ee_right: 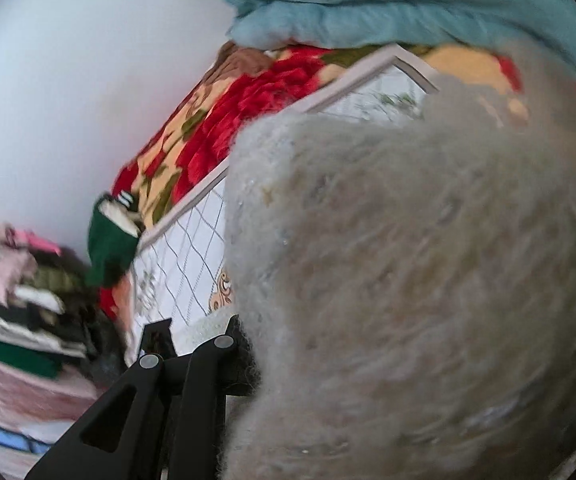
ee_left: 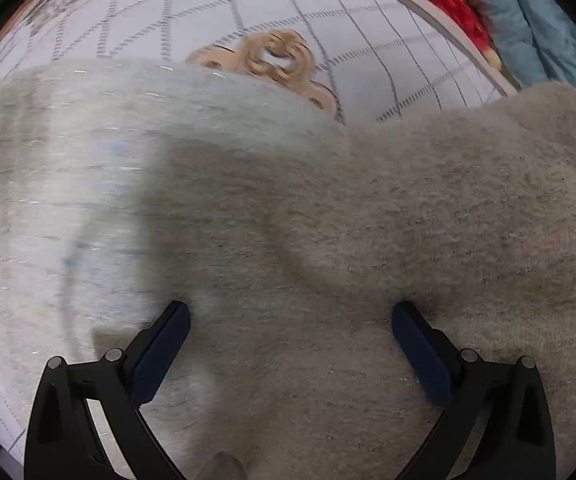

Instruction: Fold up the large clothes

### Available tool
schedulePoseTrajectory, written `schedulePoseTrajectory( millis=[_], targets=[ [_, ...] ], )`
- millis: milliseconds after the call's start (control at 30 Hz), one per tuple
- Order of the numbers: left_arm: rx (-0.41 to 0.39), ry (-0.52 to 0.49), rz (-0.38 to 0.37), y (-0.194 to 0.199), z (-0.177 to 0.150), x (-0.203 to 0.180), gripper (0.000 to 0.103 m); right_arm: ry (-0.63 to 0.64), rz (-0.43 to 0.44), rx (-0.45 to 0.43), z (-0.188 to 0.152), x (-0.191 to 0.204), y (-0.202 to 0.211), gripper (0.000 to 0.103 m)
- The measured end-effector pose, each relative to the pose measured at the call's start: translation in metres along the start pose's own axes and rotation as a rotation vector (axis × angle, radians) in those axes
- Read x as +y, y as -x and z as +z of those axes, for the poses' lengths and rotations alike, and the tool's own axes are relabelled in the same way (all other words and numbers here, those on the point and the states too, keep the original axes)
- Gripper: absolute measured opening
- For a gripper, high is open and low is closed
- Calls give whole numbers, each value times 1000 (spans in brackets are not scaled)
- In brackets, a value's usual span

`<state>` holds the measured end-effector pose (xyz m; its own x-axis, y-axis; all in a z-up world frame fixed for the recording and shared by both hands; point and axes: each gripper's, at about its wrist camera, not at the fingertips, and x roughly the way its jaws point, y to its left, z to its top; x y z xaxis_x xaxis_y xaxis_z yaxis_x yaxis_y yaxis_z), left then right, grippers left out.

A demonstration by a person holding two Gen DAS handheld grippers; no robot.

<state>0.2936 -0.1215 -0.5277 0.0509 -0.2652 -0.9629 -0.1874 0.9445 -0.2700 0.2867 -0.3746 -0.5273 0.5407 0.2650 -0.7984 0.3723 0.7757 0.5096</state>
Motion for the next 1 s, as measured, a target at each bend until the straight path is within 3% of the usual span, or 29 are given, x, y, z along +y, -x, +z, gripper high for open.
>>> schedulePoseTrajectory(
  millis=[133, 367, 567, 733, 800, 833, 900, 1000],
  targets=[
    [-60, 68, 18, 47, -2, 50, 103, 186, -68, 8, -16, 63, 11, 20],
    [-186, 304, 181, 147, -49, 199, 103, 617, -117, 69, -79, 200, -20, 20],
    [-241, 505, 322, 203, -101, 304, 103, 954, -80, 192, -196, 280, -95, 21],
    [-262, 620, 370, 214, -112, 340, 103, 1067, -59, 340, -277, 287, -147, 31],
    [-274, 636, 373, 216, -115, 343, 103, 1100, -38, 422, -303, 285, -161, 48],
    [-281, 639, 368, 214, -107, 341, 103, 1097, -22, 447, -306, 286, -162, 48],
    [-299, 628, 344, 225, -104, 336, 103, 1064, 33, 490, -296, 287, -152, 60],
    [-331, 579, 300, 234, -87, 316, 103, 948, 176, 593, -275, 290, -128, 65]
  ],
)
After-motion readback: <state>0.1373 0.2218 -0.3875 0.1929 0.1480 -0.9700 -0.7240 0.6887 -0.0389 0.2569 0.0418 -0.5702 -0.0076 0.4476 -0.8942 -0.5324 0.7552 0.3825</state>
